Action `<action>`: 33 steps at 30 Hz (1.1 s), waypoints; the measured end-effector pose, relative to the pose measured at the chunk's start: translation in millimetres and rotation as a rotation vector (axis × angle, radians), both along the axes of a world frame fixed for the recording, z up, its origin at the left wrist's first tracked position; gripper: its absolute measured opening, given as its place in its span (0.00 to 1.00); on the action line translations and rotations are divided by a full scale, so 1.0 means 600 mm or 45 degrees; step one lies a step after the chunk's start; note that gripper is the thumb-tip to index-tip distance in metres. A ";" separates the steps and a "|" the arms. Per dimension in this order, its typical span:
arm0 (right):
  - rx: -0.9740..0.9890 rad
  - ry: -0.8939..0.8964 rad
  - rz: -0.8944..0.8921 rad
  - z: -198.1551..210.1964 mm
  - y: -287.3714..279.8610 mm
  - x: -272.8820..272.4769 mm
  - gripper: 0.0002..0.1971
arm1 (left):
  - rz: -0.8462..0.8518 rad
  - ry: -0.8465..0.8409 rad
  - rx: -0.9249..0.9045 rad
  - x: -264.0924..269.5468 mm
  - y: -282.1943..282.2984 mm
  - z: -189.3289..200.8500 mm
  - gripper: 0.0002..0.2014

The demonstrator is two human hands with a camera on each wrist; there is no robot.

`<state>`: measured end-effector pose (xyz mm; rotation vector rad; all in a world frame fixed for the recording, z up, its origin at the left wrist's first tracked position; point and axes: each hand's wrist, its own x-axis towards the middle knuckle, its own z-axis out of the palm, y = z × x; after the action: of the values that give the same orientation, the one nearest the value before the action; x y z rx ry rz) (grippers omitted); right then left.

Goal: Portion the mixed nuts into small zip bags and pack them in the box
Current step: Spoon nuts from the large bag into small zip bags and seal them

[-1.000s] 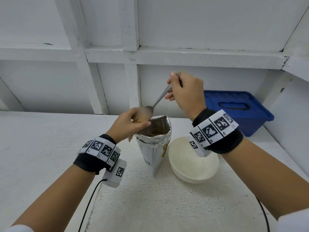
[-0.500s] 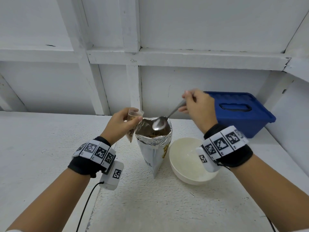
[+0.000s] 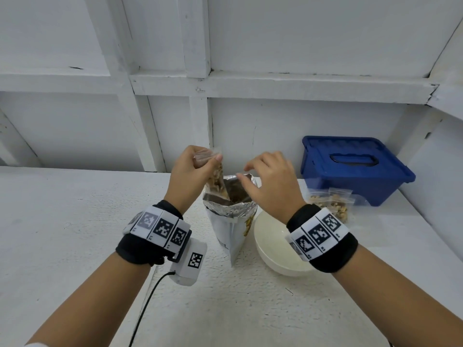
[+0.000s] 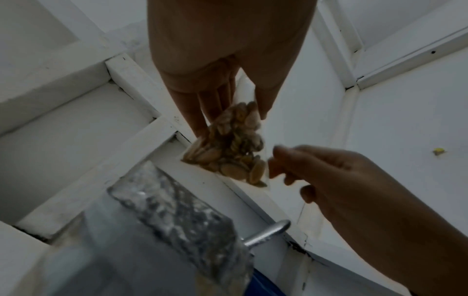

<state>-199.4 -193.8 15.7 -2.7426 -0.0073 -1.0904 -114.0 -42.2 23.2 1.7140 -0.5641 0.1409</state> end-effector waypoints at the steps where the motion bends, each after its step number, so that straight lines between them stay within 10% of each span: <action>1: 0.015 0.042 0.053 0.003 0.010 0.000 0.18 | 0.001 0.007 -0.028 -0.005 -0.005 0.002 0.10; 10: 0.992 0.415 0.323 0.015 0.020 -0.004 0.07 | -0.268 0.257 -0.163 -0.029 -0.015 0.012 0.17; 25: 1.292 0.205 0.313 0.041 -0.040 -0.044 0.05 | -0.194 -0.036 0.116 -0.009 0.017 -0.022 0.05; 33: 1.160 -0.100 -0.098 0.037 -0.199 -0.133 0.06 | 0.070 -0.007 0.762 0.067 0.072 -0.156 0.10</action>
<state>-279.0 -313.0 37.8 -1.8895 0.4641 -0.9019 -73.6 1.2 -70.5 2.3109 -0.6000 0.0134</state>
